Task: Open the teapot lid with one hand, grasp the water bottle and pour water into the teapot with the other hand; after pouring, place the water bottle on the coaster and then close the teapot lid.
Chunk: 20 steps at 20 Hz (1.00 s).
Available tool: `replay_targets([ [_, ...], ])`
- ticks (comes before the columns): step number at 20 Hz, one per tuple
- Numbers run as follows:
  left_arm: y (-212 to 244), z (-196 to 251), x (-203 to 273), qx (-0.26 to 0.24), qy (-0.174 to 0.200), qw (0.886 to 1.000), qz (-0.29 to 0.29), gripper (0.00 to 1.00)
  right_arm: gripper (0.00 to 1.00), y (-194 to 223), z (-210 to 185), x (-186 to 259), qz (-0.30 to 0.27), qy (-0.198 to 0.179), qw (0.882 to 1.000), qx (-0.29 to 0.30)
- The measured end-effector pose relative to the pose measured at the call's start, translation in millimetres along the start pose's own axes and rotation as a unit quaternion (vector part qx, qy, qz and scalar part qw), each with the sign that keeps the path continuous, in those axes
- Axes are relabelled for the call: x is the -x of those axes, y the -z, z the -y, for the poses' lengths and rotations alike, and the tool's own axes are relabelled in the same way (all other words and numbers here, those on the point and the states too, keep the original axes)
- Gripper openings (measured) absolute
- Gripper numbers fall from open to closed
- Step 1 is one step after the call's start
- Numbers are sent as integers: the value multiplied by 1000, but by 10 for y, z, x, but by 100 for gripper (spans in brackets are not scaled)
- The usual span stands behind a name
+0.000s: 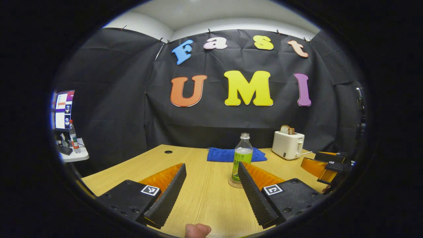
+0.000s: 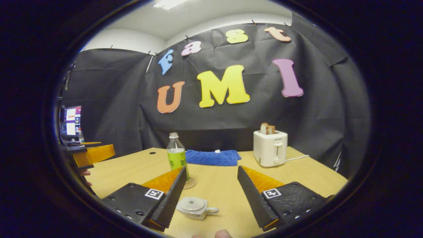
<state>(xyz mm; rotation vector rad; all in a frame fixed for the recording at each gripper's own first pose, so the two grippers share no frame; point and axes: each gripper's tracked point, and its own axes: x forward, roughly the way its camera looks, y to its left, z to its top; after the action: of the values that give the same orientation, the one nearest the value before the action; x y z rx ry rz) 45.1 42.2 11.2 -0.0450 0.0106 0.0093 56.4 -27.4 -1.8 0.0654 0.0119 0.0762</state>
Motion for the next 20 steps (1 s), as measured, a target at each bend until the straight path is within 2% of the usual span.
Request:
replay_targets([
  [3, -109, 278, 184, 5, 16, 1000, 7, 98, 96, -310, 110, 334, 33, 29, 999, 12],
  [6, -169, 441, 357, -8, 18, 1000, 14, 98, 96, -383, 139, 587, 51, 49, 997, 36],
  [9, -171, 507, 468, -27, 16, 999, 19, 98, 92, -273, 72, 726, 42, 49, 997, 50],
  [10, -155, 535, 489, -26, 19, 999, 17, 98, 96, -227, 29, 751, 36, 46, 997, 51],
  [12, -166, 539, 529, -23, 19, 999, 20, 98, 96, -198, -42, 787, 32, 41, 997, 58],
  [15, -212, 491, 566, -28, 6, 999, 27, 98, 95, -246, -63, 825, 40, 50, 996, 69],
  [20, -237, 330, 549, -24, -21, 999, 32, 97, 95, -267, -74, 800, 44, 60, 996, 49],
])
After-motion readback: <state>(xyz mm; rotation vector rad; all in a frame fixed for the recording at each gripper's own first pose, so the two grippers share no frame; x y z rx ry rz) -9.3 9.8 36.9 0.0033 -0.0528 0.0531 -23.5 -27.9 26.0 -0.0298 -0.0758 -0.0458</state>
